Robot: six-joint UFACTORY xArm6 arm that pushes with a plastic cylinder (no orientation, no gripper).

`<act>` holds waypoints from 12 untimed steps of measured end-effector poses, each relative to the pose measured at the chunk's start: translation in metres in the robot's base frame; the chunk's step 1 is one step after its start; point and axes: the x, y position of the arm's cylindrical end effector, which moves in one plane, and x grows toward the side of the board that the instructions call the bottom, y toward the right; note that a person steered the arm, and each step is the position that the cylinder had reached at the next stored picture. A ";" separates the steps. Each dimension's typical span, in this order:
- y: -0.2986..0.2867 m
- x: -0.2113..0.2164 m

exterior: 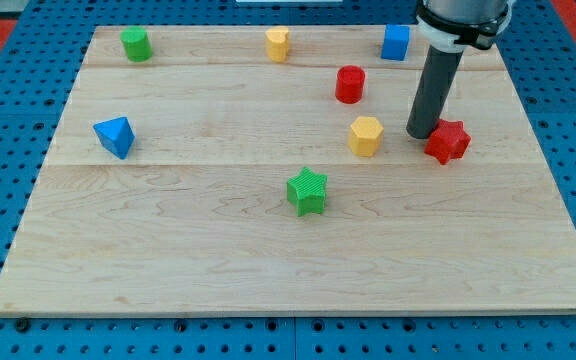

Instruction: Move the green star towards the bottom left

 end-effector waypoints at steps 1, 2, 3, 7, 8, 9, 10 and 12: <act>0.000 -0.007; -0.010 -0.042; -0.010 -0.048; -0.052 0.015; -0.052 0.053; -0.063 0.073; -0.092 0.093; -0.172 0.102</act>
